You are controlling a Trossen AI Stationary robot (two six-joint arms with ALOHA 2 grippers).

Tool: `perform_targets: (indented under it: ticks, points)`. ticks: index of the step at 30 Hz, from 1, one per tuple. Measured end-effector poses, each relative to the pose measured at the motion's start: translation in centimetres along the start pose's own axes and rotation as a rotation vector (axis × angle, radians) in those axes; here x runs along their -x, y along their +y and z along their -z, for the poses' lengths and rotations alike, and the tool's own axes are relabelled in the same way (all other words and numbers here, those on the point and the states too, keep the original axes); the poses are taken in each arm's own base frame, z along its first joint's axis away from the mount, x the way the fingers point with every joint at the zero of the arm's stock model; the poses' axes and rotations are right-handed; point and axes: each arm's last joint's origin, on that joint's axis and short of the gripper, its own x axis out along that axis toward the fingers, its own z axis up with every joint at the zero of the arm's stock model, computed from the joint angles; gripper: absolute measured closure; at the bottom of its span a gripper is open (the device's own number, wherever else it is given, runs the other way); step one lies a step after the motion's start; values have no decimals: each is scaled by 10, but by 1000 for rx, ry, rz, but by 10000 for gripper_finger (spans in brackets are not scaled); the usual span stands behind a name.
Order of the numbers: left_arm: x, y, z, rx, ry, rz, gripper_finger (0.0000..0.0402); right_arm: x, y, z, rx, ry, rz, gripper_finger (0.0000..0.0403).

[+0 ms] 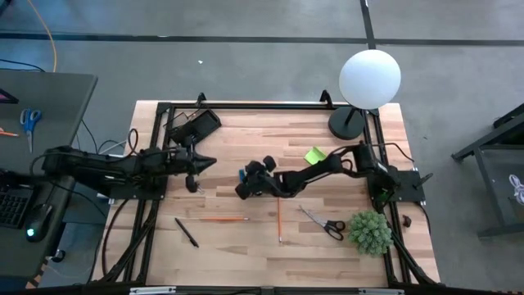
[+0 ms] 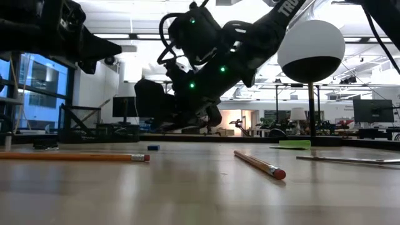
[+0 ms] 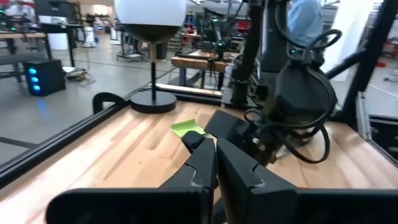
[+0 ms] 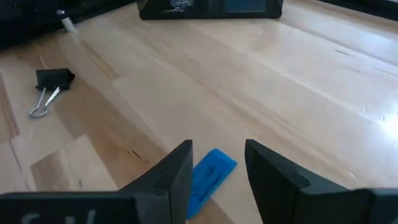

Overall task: Pick and place office supplies into organizer
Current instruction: Put the blue eraser into the bottom left section of the desk organizer

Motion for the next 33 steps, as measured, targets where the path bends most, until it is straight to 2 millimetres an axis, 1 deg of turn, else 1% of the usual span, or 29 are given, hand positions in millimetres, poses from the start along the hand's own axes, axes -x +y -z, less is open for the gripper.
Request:
perform_targets:
  ticks: [7, 12, 18, 25, 27, 31, 33]
  points:
    - [0, -4, -4, 6, -34, 114, 391, 4, 8, 3, -5, -71, 28, 265]
    - [1, -5, -7, 16, -62, 175, 391, -1, 10, 18, 8, -81, 47, 265]
    - [1, -6, -10, 10, -94, 180, 384, -3, 9, 19, 10, -89, 63, 265]
    - [1, -6, -13, -12, -130, 176, 380, 3, 15, 22, -5, -109, 62, 265]
    - [2, -6, -15, -11, -146, 177, 380, 0, 17, 27, -6, -123, 66, 265]
    - [2, -6, -16, -33, -157, 176, 376, -15, 25, 47, 34, -117, 86, 265]
    - [2, -6, -16, -35, -158, 174, 375, -19, 33, 48, 56, -131, 93, 265]
